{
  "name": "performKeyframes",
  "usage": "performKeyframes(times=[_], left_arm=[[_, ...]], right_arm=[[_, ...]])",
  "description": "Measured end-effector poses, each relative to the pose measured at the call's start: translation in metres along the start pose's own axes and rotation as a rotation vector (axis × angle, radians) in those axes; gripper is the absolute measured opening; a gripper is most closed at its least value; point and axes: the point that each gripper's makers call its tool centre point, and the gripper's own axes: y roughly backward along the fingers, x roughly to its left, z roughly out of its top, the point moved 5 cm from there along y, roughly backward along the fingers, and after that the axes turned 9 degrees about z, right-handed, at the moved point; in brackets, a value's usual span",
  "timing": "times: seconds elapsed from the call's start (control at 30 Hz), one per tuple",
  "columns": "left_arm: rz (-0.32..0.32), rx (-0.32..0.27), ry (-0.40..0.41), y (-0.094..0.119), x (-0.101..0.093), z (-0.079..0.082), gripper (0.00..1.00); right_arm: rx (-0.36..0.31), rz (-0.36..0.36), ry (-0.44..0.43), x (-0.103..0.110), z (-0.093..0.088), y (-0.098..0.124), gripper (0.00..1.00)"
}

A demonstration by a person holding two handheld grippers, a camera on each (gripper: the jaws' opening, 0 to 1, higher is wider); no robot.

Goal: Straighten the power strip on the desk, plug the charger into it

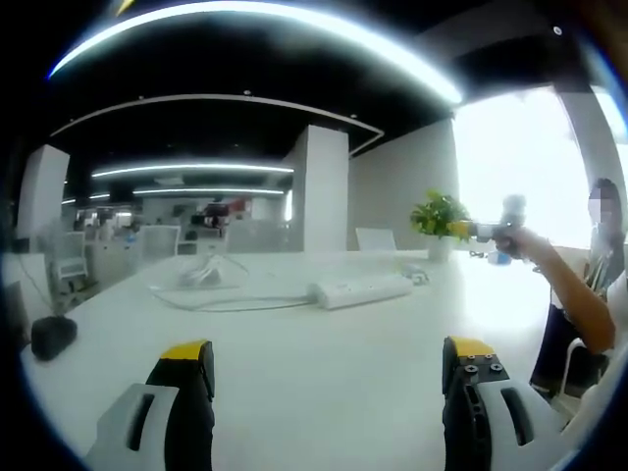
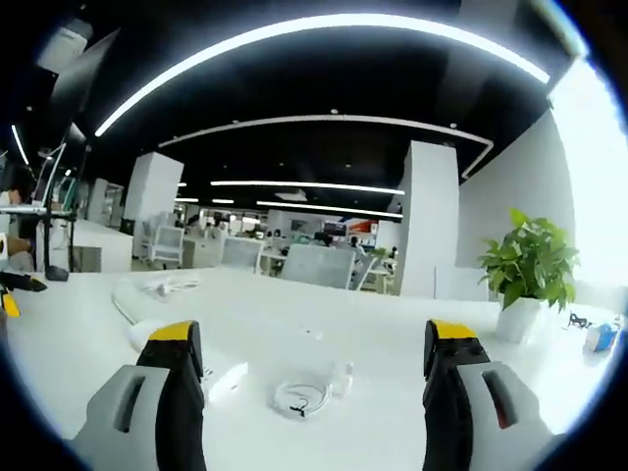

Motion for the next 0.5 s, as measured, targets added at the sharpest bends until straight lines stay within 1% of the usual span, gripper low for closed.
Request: performKeyframes(times=[0.07, 0.23, 0.5], left_arm=[[-0.002, 0.001, 0.002, 0.000, 0.000, -0.001, 0.99], [-0.001, 0.002, 0.005, 0.000, 0.001, -0.002, 0.99], [0.006, 0.007, 0.011, 0.001, 0.004, -0.005, 0.99]], right_arm=[[-0.020, -0.028, -0.024, -0.004, -0.001, 0.001, 0.92], [-0.027, -0.078, -0.038, -0.011, -0.005, 0.004, 0.92], [-0.030, -0.106, -0.042, -0.015, -0.008, 0.007, 0.92]])
